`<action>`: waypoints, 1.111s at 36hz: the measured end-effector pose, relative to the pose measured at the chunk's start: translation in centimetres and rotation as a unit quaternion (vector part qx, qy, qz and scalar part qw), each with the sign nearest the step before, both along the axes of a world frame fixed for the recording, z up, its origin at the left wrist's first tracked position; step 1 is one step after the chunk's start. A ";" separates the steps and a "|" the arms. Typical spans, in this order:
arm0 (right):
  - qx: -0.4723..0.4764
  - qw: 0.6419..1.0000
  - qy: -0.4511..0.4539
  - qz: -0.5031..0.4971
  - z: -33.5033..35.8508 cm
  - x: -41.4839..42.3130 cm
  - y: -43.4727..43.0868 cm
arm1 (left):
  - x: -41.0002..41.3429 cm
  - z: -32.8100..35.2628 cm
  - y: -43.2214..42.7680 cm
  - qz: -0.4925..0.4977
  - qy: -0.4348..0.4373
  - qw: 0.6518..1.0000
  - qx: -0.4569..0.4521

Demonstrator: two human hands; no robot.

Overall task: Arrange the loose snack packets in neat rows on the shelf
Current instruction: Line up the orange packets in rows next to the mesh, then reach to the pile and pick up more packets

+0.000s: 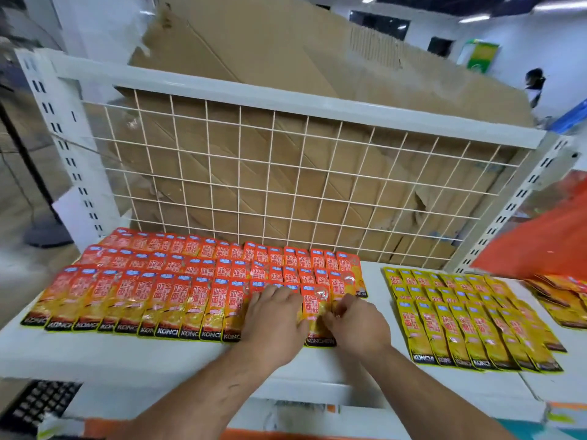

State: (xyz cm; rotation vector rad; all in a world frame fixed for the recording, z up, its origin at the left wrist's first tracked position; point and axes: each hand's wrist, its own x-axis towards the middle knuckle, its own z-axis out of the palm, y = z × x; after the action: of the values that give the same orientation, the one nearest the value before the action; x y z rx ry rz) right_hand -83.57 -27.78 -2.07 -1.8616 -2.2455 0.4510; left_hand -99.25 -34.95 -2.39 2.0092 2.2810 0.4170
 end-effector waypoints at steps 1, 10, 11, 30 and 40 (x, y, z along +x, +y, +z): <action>0.021 1.000 0.001 0.011 -0.1 0.4 -0.2 | 0.3 -0.1 0.2 -0.011 0.006 1.000 -0.001; 0.114 0.982 -0.118 0.095 -1.2 8.8 -1.4 | 6.5 -0.3 1.6 -0.127 -0.007 0.992 -0.019; 0.112 0.983 -0.115 0.085 -0.9 9.8 -1.9 | 7.6 -0.2 1.6 -0.140 -0.009 0.990 -0.023; 0.062 0.992 -0.084 -0.069 2.0 38.3 -7.5 | 34.3 1.9 1.5 -0.258 0.014 0.966 -0.012; 0.045 0.992 -0.076 -0.093 4.1 51.8 -7.7 | 48.2 3.4 2.3 -0.275 -0.018 0.961 -0.036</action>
State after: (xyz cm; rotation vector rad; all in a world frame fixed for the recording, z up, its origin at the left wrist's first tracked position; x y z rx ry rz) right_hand -31.75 -35.48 2.07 -2.0970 -2.1154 0.1794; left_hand -51.09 -32.69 0.96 2.4374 1.5828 0.3107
